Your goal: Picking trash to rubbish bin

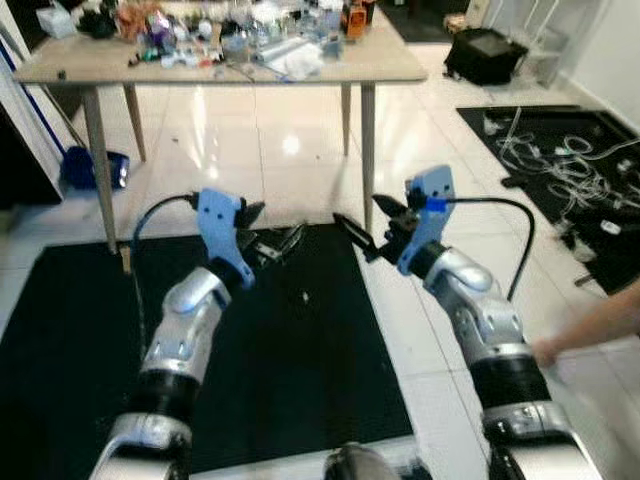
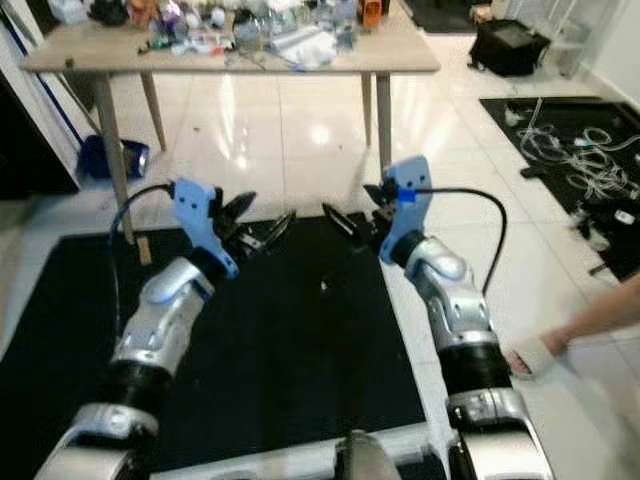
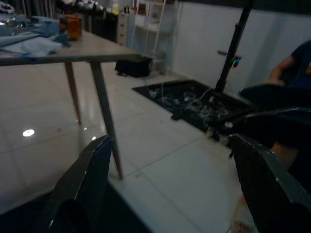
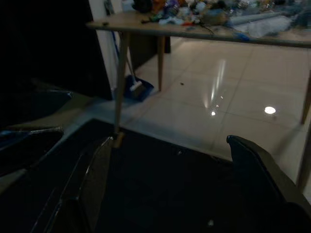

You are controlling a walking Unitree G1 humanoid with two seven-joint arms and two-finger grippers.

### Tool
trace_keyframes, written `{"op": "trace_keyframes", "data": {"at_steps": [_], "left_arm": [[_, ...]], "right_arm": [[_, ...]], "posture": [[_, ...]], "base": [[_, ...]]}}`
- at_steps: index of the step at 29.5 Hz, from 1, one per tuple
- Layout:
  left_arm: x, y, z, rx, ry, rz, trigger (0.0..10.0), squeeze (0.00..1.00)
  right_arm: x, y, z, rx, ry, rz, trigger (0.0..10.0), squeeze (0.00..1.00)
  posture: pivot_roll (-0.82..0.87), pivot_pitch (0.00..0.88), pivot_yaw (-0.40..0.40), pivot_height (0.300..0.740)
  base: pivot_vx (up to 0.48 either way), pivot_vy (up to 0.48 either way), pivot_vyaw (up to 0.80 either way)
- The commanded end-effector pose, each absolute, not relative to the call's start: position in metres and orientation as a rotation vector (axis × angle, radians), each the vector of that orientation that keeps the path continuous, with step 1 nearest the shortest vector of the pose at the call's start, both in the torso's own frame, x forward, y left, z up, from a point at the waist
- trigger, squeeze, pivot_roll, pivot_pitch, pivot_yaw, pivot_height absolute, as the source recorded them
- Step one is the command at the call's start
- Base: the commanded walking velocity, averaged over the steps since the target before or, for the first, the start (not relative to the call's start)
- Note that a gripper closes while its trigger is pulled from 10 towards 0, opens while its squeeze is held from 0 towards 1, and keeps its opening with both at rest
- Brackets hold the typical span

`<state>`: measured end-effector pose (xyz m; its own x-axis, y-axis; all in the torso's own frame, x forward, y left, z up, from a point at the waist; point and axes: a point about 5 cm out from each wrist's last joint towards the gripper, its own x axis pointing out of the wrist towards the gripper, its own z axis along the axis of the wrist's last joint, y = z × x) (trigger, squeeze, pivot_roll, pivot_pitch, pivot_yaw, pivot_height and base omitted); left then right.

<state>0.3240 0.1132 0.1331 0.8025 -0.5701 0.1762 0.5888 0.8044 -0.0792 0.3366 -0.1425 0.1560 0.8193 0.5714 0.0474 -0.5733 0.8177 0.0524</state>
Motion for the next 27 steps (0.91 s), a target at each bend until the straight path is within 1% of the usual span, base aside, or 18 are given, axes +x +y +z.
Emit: {"op": "trace_keyframes", "data": {"at_steps": [1, 27], "left_arm": [[0.3235, 0.1163, 0.1327, -0.132, -0.146, -0.618, 10.0, 0.0], [0.3228, 0.1159, 0.1327, -0.13, -0.149, -0.621, 10.0, 0.0]], "right_arm": [[0.3364, -0.1415, 0.1576, 0.077, -0.04, 0.609, 10.0, 0.0], [0.3358, -0.1414, 0.1579, 0.08, -0.041, 0.61, 10.0, 0.0]], "posture": [[-0.05, 0.0, -0.038, 0.74], [-0.05, 0.0, -0.044, 0.74]], "base": [[0.48, 0.0, 0.0], [0.48, 0.0, 0.0]]}}
